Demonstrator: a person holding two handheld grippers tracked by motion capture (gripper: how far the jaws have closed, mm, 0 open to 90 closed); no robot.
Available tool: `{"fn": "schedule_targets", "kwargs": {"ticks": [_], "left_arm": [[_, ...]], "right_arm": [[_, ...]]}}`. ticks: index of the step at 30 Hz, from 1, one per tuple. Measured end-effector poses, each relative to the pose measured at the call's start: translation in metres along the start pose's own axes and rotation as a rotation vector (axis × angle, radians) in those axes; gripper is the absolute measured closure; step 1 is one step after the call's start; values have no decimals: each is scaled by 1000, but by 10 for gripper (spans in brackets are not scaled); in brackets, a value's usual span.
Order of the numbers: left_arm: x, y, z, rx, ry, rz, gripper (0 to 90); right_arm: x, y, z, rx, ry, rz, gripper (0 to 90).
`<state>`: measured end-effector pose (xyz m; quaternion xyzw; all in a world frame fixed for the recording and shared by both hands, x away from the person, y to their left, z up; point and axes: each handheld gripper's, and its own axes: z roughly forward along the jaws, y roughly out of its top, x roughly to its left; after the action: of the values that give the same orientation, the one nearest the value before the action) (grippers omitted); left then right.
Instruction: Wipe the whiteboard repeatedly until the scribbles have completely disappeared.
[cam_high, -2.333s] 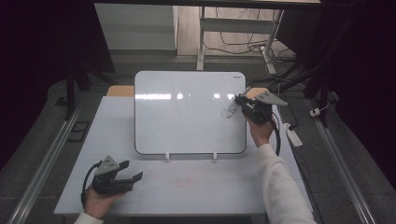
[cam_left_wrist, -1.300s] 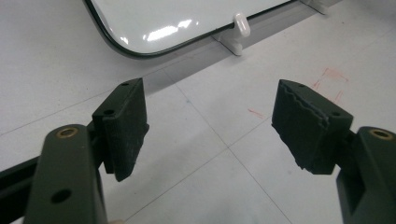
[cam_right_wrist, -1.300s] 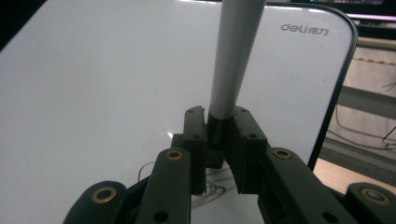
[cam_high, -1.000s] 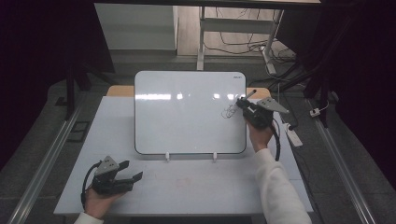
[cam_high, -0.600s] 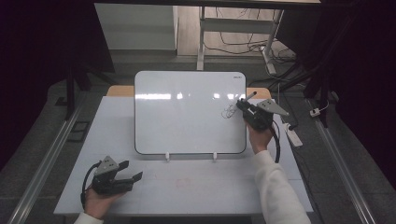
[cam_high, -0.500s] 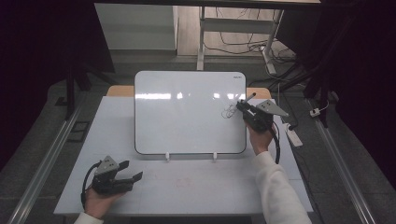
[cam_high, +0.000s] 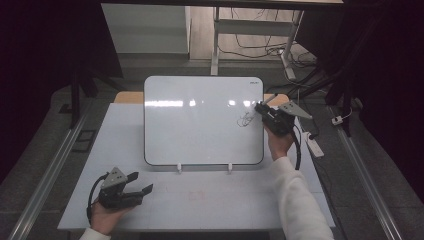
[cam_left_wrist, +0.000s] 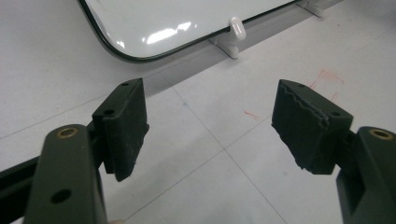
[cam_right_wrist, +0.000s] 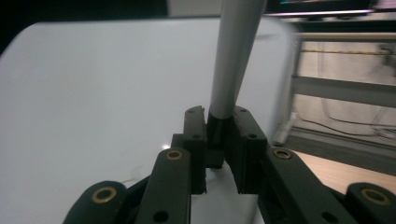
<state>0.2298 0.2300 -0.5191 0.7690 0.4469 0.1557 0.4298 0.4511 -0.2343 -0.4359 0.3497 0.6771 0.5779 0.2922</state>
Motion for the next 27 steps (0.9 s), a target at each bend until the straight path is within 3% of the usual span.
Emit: {"fn": "schedule_targets", "kwargs": {"ticks": [2,3,4,6,8,12,13,14,16,18,19,20,22,23,24,26,27], "left_arm": [[1,0,1,3,-1,0,274],[1,0,0,3,-3,1,274],[0,0,0,3,-1,0,274],[-1,-1,-1,-2,-1,3,274],[-1,-1,-2,-4,1,4,274],[1,-1,-1,-2,-2,1,274],[1,-1,-1,-1,-2,1,274],[0,-1,-1,-1,-1,2,274],[-1,-1,-1,-1,-3,5,274],[-2,0,-1,-3,-4,9,274],[-2,0,-1,-3,-4,8,274],[-1,0,0,-1,-4,7,274],[0,0,1,4,-4,4,274],[0,0,1,4,-5,3,274],[0,0,0,3,-2,4,274],[-1,-1,0,2,-2,5,274],[-1,-1,-1,1,-2,6,274]], "right_arm": [[16,-3,6,29,50,-77,778],[19,-3,7,31,45,-97,778],[16,-2,7,20,36,-74,778],[6,2,6,-22,-31,-3,778],[4,1,6,-26,-38,14,778],[27,-9,6,36,60,-94,778],[28,-11,5,37,63,-109,778],[24,-10,3,29,55,-87,778],[10,-7,-1,-15,-18,-10,778],[2,-7,-3,-36,-35,37,778],[5,-8,-2,-33,-31,29,778],[11,-10,-1,-19,9,14,778],[27,-16,3,16,66,-59,778],[31,-17,3,21,67,-92,778],[29,-16,3,22,68,-91,778],[19,-12,1,-14,-2,-38,778],[14,-10,1,-24,-15,-10,778]]}}
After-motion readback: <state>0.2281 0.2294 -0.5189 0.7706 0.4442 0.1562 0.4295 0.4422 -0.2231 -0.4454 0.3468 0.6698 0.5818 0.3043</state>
